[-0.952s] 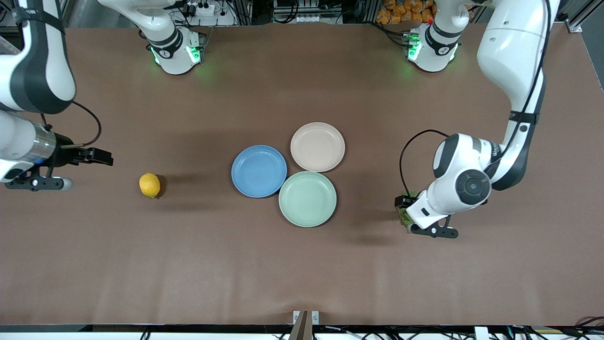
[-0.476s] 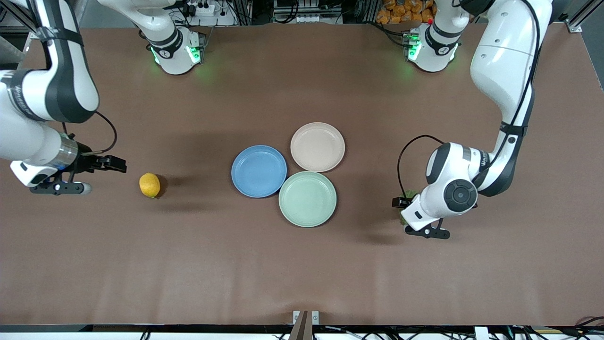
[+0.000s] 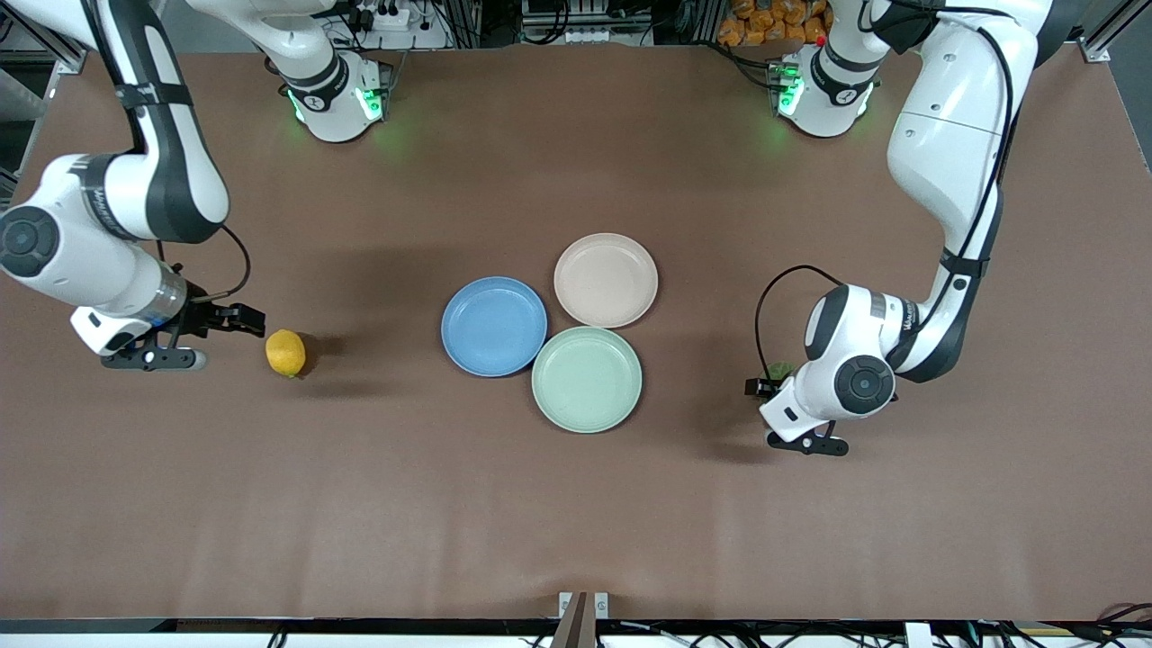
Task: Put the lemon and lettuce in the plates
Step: 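Grasp the lettuce with the left gripper while the right gripper grasps the lemon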
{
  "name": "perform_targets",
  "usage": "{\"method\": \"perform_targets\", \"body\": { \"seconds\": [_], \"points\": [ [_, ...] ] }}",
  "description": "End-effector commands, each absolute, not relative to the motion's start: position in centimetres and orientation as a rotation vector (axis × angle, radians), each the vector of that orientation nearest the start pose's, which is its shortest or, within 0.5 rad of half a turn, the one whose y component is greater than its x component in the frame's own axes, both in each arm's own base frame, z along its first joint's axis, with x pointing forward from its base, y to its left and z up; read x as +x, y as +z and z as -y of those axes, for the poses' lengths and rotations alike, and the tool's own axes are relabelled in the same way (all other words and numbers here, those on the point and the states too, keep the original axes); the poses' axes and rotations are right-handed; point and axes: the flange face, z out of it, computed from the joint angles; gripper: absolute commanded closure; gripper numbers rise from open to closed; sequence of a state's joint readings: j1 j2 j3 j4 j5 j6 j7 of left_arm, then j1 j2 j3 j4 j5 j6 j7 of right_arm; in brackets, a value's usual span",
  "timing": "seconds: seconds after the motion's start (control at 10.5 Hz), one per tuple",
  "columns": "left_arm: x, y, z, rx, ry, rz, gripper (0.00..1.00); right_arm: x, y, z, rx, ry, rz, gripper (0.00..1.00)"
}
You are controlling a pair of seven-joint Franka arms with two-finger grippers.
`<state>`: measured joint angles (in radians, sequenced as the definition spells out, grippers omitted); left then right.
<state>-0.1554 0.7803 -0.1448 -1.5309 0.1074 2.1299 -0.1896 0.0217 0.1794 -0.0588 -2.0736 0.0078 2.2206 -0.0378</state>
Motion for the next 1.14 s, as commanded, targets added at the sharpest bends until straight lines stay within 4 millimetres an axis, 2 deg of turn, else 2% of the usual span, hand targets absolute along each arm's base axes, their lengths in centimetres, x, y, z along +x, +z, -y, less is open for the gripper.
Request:
{"method": "perform_targets", "body": {
  "seconds": [0.0,0.1,0.19,0.29,0.76,1.05],
  "points": [
    [66.7,17.1,18.7,-3.087,0.224,-0.208,0.0,54.9,31.1,2.0,-3.14,-0.029,0.014,0.0],
    [66.8,16.6,18.6,-3.092,0.216,-0.202,0.0,54.4,29.3,2.0,-3.142,-0.051,0.013,0.0],
    [66.9,16.7,18.4,-3.097,0.207,-0.17,0.57,54.3,28.0,2.0,-3.143,-0.042,0.013,0.0],
    [66.9,16.7,18.5,-3.097,0.206,-0.153,1.0,54.3,27.3,1.9,-3.144,-0.032,0.013,0.0],
    [67.0,17.6,19.2,-3.1,0.185,-0.162,1.0,54.4,22.6,2.1,-3.151,-0.029,0.011,0.0],
    [67.0,20.2,19.7,-3.113,0.136,-0.076,1.0,53.9,20.6,2.0,-3.154,-0.046,0.014,0.0]
  ]
}}
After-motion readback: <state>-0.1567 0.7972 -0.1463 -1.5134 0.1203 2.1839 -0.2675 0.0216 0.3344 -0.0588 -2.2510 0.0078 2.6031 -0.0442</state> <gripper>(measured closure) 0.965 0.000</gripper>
